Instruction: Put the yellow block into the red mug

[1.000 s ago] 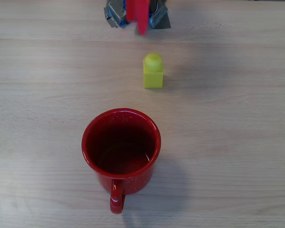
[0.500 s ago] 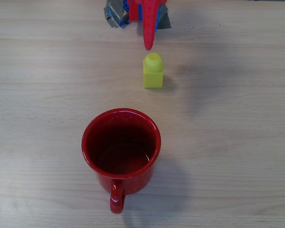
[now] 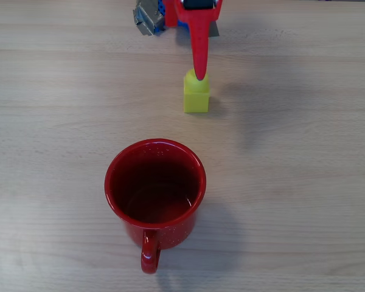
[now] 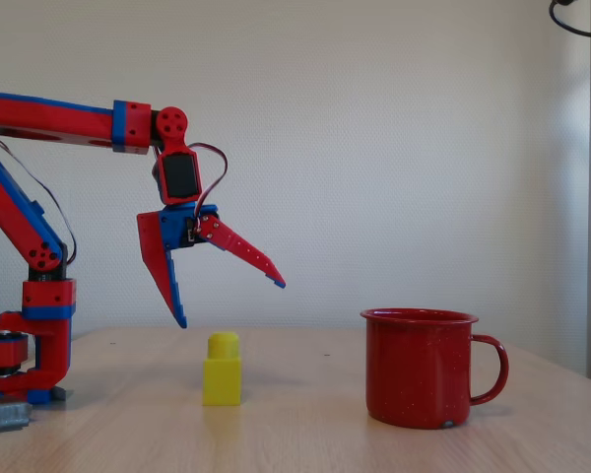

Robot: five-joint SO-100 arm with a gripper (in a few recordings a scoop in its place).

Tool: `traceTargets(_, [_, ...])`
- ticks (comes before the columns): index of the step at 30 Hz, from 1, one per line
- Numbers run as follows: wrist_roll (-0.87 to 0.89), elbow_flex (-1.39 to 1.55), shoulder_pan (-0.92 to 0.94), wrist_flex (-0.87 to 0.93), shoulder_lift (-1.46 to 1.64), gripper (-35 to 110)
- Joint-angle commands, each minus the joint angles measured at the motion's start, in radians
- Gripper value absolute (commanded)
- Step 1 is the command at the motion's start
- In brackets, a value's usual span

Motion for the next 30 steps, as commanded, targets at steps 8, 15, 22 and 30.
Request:
traceTargets(8, [-0.072,-0.026,-0.025,-0.044,-0.097,51])
traceTargets(15, [-0.080,-0.023,-0.023,-0.080,-0.161,51])
traceTargets(22, [-0.072,-0.023,-0.023,-0.133,-0.222,51])
traceTargets(30, [-0.069,-0.015,-0.008,-0.189,-0.290,50])
